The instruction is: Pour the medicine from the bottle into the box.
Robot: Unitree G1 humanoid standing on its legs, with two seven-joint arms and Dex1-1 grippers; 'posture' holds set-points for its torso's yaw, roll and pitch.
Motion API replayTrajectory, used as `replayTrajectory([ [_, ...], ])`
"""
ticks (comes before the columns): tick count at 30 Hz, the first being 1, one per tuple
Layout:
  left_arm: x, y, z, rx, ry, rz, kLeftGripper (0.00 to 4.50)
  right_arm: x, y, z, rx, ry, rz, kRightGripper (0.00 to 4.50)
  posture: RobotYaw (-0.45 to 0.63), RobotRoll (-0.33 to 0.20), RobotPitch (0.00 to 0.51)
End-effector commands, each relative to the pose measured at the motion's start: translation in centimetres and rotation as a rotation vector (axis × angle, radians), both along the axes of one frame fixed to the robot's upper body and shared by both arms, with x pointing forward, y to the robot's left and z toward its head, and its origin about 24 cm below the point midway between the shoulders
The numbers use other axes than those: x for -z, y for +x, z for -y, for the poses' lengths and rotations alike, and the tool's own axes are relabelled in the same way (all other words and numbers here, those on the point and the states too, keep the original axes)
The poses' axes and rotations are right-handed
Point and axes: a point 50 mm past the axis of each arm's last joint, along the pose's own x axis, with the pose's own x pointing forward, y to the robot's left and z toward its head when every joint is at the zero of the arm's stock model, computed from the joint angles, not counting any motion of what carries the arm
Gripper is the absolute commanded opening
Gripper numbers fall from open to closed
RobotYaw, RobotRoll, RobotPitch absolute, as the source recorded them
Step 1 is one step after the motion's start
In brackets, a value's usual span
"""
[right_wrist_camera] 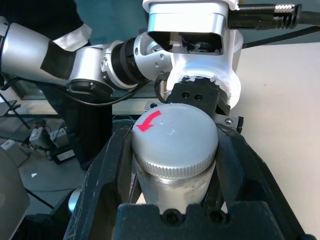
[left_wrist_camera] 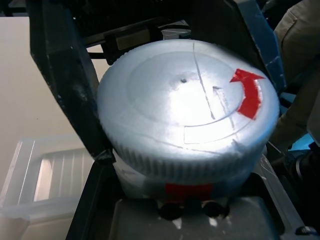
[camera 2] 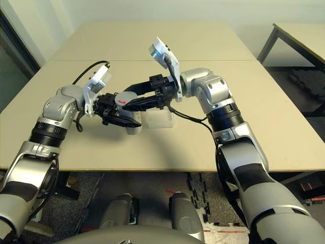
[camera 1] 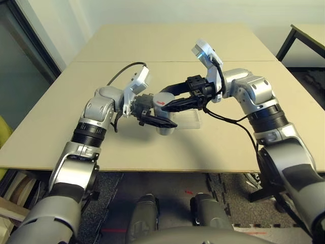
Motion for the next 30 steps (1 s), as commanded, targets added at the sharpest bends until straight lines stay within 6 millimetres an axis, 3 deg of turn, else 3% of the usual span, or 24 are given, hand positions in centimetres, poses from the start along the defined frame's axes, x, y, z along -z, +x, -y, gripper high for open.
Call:
replayTrajectory([
  [1,-0.1,-0.1,-1.0,-0.029,0.012,-0.005,2.58,-0.2,-0.7,-0.6,-0.11,0.009,-0.014,3.58,-0.04,0.0,0.0],
  [4,0.1,-0.3,-1.1,-0.028,0.021,-0.005,2.58,-0.2,-0.5,-0.7,-0.106,0.012,-0.013,4.5,-0.03,0.0,0.0],
  [17,0.5,-0.8,-0.9,-0.017,0.021,-0.013,2.58,-0.2,0.1,-0.8,-0.076,0.015,0.0,4.5,-0.03,0.0,0.0],
  [30,0.6,-1.3,-0.5,-0.009,0.019,0.004,2.58,0.3,0.6,-3.1,-0.08,0.015,0.03,4.5,-0.01,0.0,0.0],
])
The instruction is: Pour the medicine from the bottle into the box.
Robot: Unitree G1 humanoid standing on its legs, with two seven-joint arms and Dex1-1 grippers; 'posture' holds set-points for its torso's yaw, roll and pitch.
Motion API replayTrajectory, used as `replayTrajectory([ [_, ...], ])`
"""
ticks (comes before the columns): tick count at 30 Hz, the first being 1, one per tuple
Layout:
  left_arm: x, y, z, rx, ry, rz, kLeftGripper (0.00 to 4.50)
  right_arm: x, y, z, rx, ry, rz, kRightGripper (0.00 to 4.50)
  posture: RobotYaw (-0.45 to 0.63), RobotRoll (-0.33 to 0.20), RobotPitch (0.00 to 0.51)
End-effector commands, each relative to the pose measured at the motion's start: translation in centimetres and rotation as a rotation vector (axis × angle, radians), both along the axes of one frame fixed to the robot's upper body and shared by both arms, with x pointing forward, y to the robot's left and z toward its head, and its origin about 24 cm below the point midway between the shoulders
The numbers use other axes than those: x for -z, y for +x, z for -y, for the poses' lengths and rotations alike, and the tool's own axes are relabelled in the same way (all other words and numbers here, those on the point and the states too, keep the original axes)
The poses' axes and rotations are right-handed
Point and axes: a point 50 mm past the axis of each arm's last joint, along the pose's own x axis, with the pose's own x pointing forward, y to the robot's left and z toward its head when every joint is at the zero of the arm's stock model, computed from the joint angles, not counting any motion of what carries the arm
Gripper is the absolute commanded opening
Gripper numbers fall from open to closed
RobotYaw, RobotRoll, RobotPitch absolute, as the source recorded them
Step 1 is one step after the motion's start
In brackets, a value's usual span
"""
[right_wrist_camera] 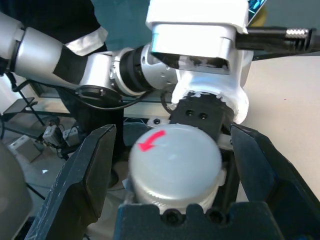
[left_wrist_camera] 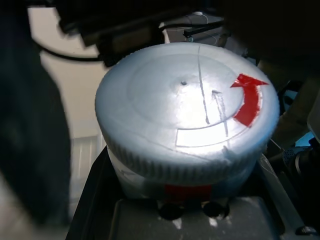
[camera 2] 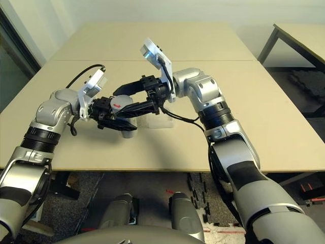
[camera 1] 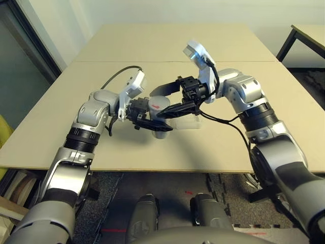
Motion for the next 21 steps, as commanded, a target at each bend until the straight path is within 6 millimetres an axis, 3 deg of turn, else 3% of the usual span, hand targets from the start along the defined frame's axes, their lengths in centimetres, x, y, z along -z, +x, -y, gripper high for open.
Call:
replayTrajectory([
  [1,0.1,-0.5,0.2,0.014,0.002,0.006,2.58,-0.1,0.3,-0.9,0.002,-0.017,0.031,4.5,-0.01,0.0,0.0],
  [11,-0.4,-0.3,0.2,-0.008,-0.023,0.047,2.58,0.5,1.3,-0.7,0.045,-0.004,0.013,4.5,0.0,0.0,0.0],
  [21,-0.9,-0.1,-0.2,-0.029,-0.044,0.051,2.58,0.9,2.3,3.3,0.154,-0.039,-0.001,4.5,-0.01,0.0,0.0],
])
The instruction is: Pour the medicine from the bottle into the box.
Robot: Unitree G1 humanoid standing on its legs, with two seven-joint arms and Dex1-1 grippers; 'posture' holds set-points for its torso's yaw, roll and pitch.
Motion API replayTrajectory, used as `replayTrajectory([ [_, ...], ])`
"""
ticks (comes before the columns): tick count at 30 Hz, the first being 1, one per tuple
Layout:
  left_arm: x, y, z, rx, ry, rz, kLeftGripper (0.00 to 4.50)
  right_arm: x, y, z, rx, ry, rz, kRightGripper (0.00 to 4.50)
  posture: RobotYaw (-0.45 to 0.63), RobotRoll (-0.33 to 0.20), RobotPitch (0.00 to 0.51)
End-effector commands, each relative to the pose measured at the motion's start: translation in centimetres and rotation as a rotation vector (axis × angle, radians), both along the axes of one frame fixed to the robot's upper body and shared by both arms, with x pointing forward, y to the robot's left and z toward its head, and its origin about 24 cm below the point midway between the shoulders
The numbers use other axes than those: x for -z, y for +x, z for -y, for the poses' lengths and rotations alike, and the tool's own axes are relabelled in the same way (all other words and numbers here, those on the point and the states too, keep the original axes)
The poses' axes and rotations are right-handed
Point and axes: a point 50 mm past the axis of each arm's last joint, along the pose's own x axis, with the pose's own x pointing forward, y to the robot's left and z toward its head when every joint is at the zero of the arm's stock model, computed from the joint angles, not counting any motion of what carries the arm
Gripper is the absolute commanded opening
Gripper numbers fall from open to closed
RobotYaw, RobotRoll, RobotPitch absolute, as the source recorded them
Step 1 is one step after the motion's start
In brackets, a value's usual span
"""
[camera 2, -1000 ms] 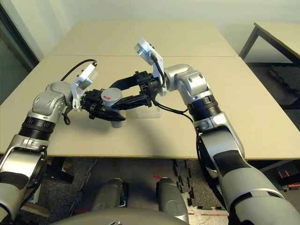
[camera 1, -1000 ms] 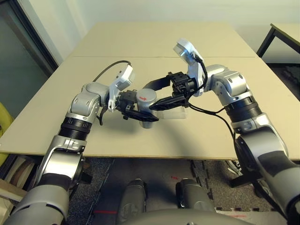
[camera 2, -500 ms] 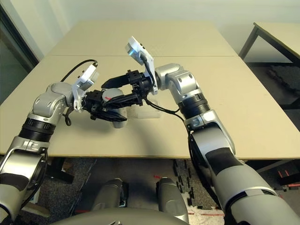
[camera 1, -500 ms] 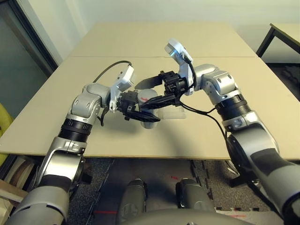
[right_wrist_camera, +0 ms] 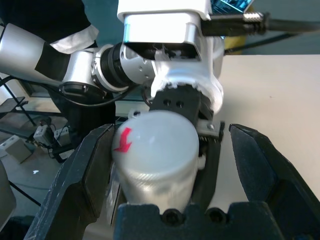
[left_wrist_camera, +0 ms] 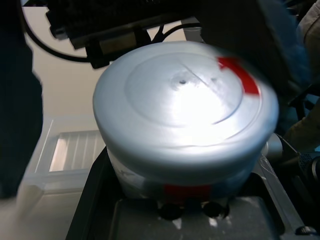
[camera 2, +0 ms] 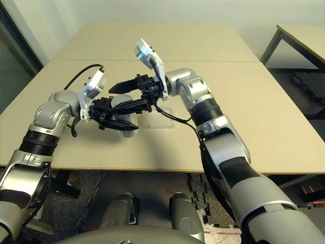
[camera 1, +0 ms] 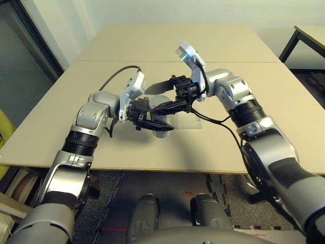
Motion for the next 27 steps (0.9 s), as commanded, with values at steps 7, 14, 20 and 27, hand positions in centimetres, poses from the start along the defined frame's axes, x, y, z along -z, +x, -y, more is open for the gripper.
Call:
replayTrajectory([
  [7,-0.7,-0.1,0.0,0.028,-0.037,0.027,2.58,0.8,1.0,5.1,0.168,-0.05,-0.039,4.5,-0.01,0.0,0.0],
  [14,-0.8,-0.1,-0.4,0.018,-0.033,0.029,2.58,0.7,0.8,8.2,0.235,-0.067,-0.049,4.5,-0.01,0.0,0.0],
  [20,-0.6,0.2,-0.6,0.004,-0.029,0.028,2.58,0.0,-0.5,7.4,0.169,-0.059,-0.035,4.5,-0.02,0.0,0.0],
  [27,-0.5,0.4,-0.4,0.005,-0.033,0.03,2.58,-0.7,-0.9,5.5,0.129,-0.036,-0.011,4.5,-0.02,0.0,0.0],
])
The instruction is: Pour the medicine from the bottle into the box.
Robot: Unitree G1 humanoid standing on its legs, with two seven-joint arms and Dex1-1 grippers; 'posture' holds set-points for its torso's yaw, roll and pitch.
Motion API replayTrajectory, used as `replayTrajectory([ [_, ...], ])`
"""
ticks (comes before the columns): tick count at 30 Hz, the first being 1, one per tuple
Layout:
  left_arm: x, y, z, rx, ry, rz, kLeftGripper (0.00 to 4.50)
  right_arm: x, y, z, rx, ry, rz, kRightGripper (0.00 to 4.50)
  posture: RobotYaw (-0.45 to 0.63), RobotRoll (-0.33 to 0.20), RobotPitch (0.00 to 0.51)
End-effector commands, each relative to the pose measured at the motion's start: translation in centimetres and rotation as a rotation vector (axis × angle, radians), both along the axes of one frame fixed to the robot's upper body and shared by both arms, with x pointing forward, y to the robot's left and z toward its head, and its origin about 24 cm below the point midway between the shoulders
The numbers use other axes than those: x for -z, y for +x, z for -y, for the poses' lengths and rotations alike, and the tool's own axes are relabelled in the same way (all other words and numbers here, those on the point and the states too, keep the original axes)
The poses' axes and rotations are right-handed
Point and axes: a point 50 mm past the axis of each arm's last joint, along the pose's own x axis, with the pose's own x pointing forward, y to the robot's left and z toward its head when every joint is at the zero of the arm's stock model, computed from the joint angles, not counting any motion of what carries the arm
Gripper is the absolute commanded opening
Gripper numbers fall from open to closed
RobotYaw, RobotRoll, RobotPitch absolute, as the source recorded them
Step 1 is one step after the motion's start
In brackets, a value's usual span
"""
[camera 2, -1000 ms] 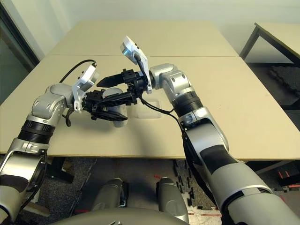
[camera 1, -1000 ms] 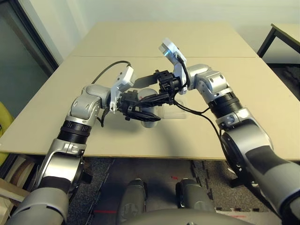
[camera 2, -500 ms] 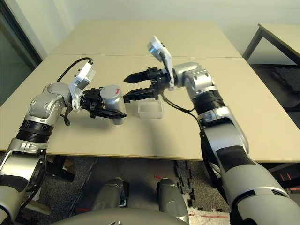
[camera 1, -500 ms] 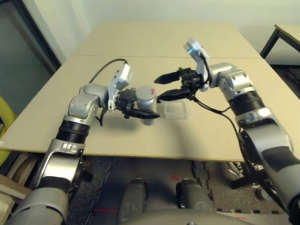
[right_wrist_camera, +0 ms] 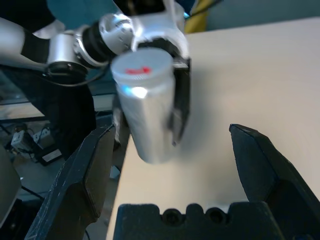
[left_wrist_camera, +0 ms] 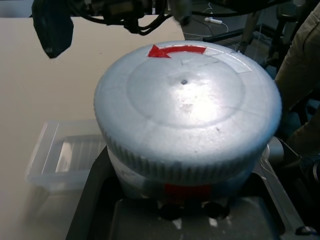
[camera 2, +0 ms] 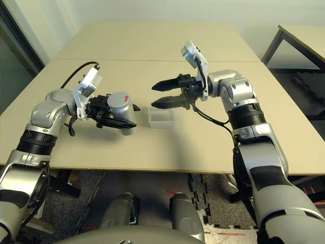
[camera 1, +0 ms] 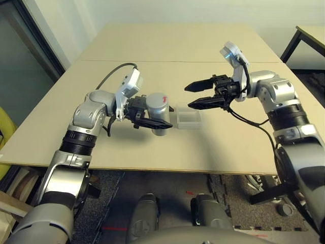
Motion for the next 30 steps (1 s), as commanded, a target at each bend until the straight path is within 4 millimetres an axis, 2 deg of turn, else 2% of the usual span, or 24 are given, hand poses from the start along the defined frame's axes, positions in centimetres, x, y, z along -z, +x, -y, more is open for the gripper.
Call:
replayTrajectory([
  [1,-0.4,0.3,0.1,0.003,0.0,0.018,2.58,-0.5,-0.1,-1.2,-0.027,0.008,0.019,4.5,-0.02,0.0,0.0],
  [12,-0.4,0.3,0.3,0.006,-0.006,0.016,2.58,-1.1,-0.4,-4.9,-0.116,0.05,0.046,4.5,-0.01,0.0,0.0],
  [30,-0.6,0.3,0.7,0.012,-0.018,0.017,2.58,-1.0,-0.7,-8.4,-0.175,0.077,0.081,4.5,0.0,0.0,0.0],
])
